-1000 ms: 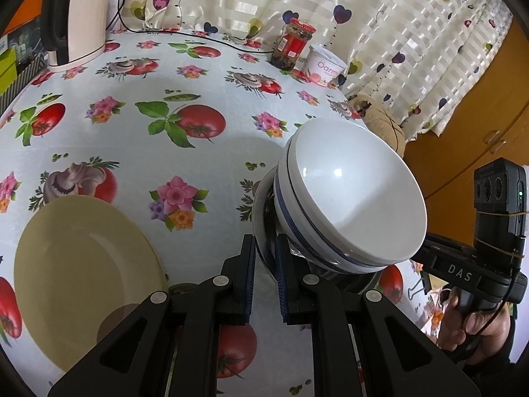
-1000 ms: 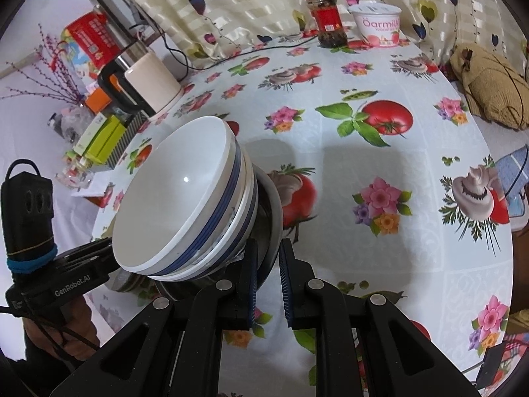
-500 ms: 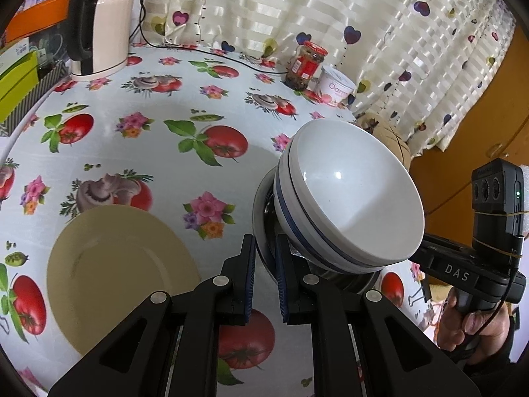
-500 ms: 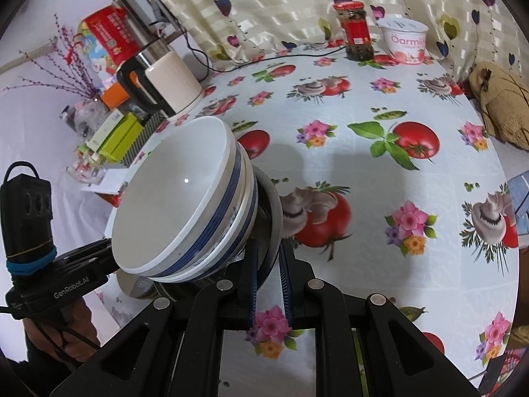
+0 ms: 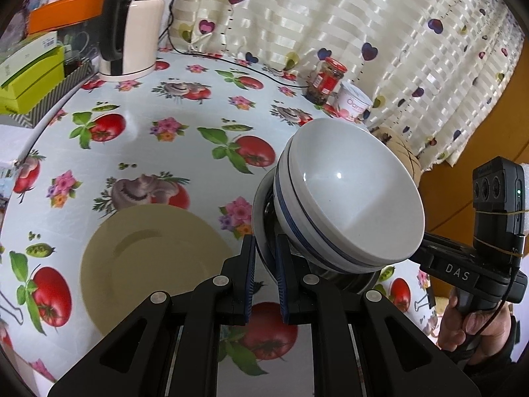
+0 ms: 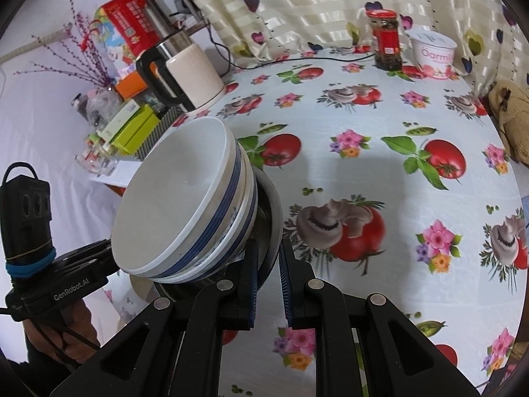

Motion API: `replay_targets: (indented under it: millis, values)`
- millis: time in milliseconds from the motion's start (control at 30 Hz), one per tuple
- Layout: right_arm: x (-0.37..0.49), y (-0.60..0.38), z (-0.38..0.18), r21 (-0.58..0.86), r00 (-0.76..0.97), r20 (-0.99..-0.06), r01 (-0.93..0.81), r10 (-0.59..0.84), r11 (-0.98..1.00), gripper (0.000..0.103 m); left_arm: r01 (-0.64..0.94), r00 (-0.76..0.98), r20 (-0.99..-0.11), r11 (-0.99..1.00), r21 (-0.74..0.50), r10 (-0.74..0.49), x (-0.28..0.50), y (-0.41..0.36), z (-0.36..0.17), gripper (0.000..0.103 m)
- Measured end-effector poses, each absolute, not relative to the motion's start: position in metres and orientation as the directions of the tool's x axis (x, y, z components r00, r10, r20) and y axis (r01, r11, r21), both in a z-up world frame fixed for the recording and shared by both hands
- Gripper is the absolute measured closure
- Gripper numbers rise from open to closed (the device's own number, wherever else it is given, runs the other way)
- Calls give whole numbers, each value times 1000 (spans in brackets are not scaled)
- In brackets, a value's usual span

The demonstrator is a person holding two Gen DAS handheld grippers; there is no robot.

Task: Organize plates and bowls
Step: 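Carry the bowl stack with the left gripper over the beige plate stack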

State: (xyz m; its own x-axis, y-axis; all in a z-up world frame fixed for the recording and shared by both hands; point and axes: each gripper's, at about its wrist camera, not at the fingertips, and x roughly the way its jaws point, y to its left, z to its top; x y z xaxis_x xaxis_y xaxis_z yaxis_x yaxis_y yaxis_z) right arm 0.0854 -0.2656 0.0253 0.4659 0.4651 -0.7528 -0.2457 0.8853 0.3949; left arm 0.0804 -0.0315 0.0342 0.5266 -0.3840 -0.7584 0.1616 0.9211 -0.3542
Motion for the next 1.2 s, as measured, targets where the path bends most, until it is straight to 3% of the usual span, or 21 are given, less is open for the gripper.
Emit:
replay_targets:
  millis: [1200]
  values:
    - [102,-148,6,394,317,-784,-412,534,822,89,-55,562,-791,943,-328,-242,49,66,15,91]
